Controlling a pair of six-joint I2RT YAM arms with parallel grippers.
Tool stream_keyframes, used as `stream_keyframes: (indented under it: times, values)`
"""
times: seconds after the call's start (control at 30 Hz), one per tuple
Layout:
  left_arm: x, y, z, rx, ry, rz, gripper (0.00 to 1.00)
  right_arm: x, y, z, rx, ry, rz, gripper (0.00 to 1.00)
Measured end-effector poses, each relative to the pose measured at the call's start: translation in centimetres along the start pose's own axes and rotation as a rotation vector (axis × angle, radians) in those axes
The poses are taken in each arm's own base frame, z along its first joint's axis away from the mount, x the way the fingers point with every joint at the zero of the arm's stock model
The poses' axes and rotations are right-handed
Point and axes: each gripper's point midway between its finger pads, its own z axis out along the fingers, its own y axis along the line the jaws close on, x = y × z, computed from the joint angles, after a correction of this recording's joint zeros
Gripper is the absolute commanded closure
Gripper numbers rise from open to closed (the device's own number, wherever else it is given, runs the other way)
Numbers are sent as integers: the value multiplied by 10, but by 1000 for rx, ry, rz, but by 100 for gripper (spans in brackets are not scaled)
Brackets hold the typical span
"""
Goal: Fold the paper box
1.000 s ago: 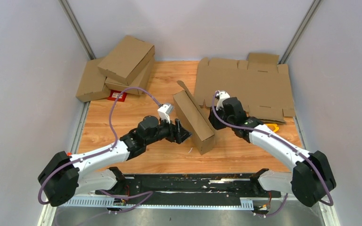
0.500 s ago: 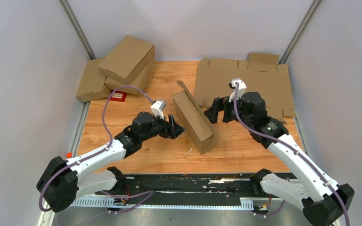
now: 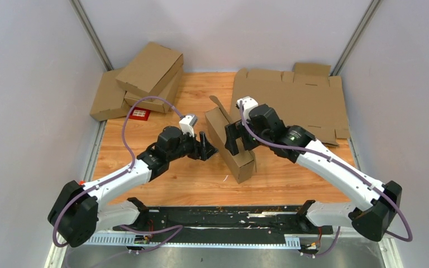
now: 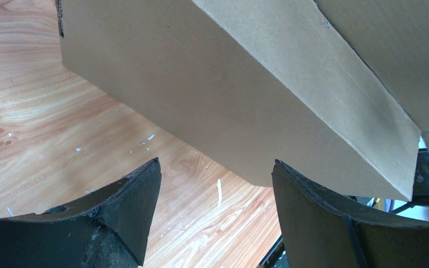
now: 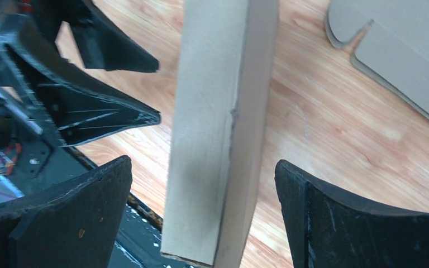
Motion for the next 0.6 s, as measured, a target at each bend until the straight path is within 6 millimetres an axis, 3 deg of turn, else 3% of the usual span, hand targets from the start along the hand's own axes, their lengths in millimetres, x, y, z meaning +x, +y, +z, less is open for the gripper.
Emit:
stream_keyframes:
  times: [0.23,0.37,0.53,0.6]
  values:
    - [5,4,3,-9,22,18,22,33,-2,5,111,136,-71,0]
    - [14,9,10,-11,60,21,22,44,1,1,129,168,-105,9]
    - [18,10,12,-13,75,22,22,55,-6,2,189,211,-131,9]
    - [18,11,11,-14,76,25,22,59,-9,3,217,233,-142,15]
